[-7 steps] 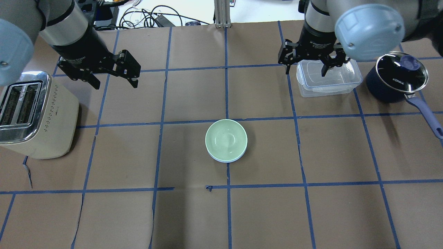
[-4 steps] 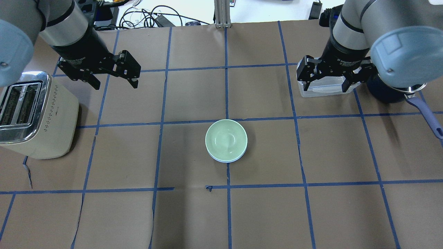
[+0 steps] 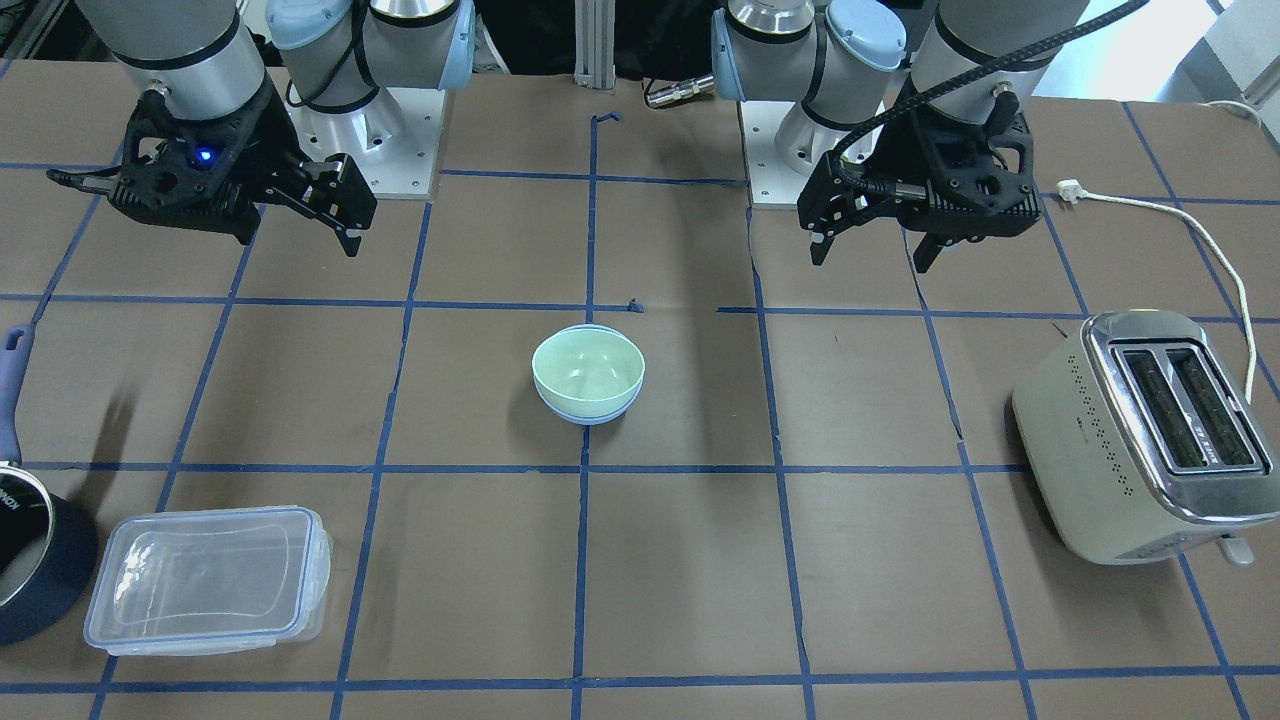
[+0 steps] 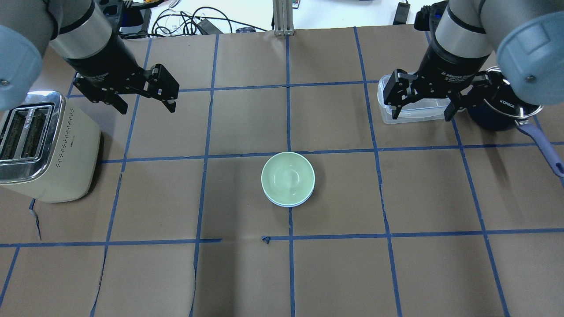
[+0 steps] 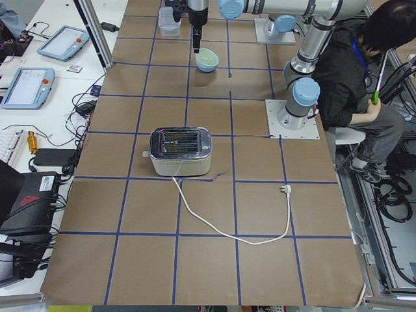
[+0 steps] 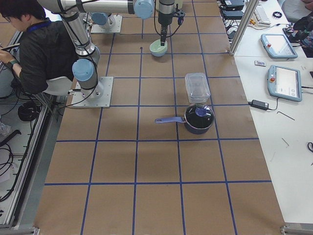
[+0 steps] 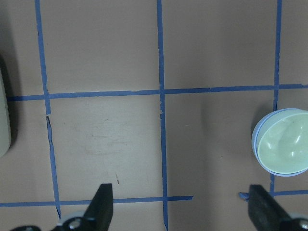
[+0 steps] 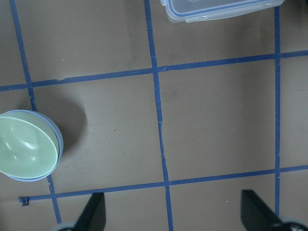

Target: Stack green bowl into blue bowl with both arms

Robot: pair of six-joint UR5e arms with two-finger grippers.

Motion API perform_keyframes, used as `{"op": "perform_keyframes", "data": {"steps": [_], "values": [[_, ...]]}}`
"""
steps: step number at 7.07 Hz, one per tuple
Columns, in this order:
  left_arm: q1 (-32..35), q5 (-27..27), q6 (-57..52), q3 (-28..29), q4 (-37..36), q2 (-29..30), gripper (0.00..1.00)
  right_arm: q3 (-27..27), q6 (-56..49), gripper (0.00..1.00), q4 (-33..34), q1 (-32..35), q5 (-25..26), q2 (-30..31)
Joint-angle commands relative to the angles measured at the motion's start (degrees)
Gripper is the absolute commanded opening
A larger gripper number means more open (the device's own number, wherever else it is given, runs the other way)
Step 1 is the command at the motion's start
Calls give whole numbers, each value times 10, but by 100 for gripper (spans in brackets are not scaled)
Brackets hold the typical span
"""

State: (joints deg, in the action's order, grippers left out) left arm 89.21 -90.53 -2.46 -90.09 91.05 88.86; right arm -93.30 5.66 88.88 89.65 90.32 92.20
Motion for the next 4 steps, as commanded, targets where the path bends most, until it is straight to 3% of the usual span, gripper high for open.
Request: {"op": "perform_keyframes", "data": {"steps": [1, 4], "values": [[0, 2, 0, 0, 0, 0, 100, -7, 0, 100, -1, 1, -3, 1], [0, 2, 0, 0, 0, 0, 100, -6, -36, 100, -6, -3, 0, 8]]}}
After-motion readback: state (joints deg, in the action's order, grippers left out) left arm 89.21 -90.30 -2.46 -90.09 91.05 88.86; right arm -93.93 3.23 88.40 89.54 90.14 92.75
